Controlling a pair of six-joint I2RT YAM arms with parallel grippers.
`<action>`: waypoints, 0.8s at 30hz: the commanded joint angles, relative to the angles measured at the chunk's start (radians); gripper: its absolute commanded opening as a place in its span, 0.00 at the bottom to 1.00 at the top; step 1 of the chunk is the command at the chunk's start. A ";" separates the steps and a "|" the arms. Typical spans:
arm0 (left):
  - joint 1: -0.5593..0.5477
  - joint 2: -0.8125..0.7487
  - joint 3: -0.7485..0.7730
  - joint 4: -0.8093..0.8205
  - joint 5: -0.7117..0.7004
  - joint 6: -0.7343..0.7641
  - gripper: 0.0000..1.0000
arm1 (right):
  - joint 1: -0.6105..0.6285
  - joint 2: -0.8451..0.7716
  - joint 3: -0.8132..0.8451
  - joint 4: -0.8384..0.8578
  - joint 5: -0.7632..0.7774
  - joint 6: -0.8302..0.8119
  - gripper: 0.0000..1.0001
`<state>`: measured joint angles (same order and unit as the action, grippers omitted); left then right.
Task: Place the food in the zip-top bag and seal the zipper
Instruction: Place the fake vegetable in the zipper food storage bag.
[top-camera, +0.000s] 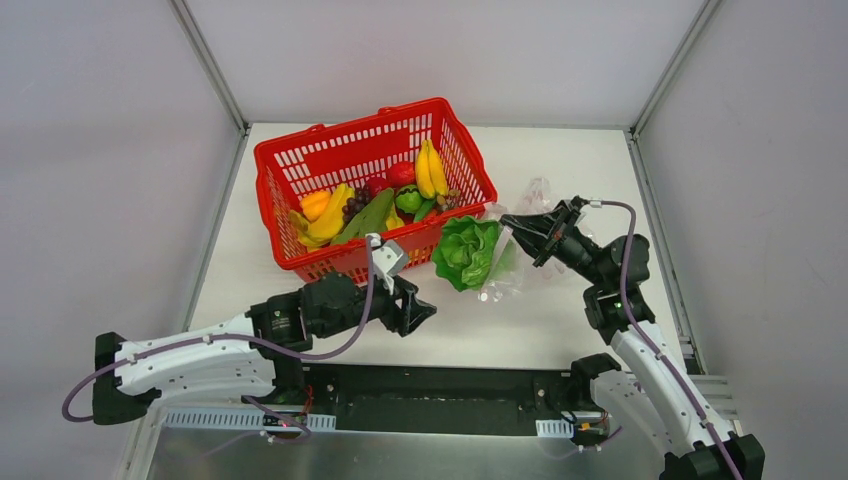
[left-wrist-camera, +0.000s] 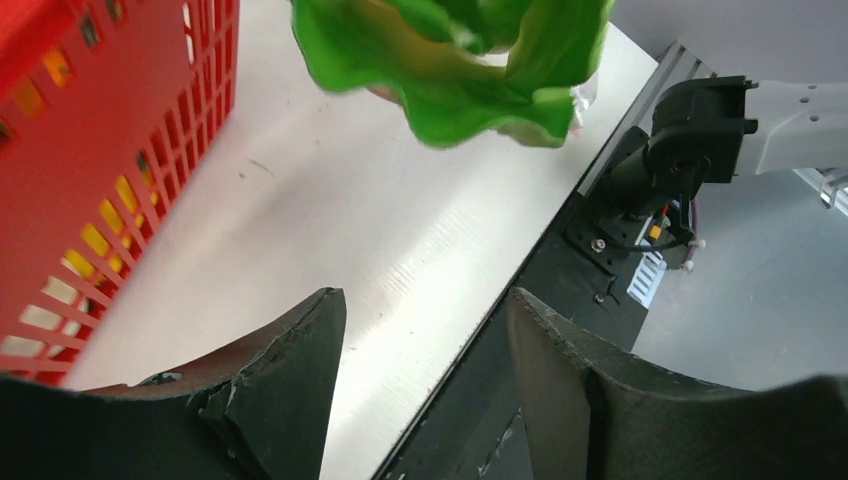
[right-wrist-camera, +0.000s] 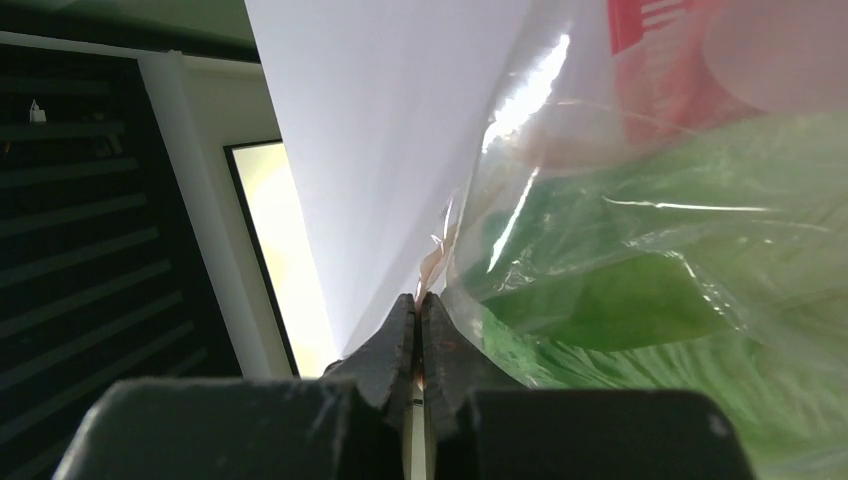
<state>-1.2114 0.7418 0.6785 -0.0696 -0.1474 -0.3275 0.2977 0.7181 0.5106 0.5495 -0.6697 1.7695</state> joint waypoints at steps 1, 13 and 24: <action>-0.042 0.021 -0.068 0.163 -0.119 -0.124 0.61 | -0.007 -0.005 0.045 0.095 -0.002 0.042 0.00; -0.059 0.234 -0.206 0.763 -0.374 -0.257 0.68 | -0.007 -0.040 0.053 0.032 0.007 0.012 0.00; -0.035 0.359 -0.243 1.021 -0.344 -0.300 0.68 | -0.007 -0.044 0.086 0.018 0.008 0.014 0.00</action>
<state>-1.2617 1.0634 0.4572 0.7742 -0.5022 -0.5869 0.2962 0.6914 0.5220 0.5327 -0.6666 1.7645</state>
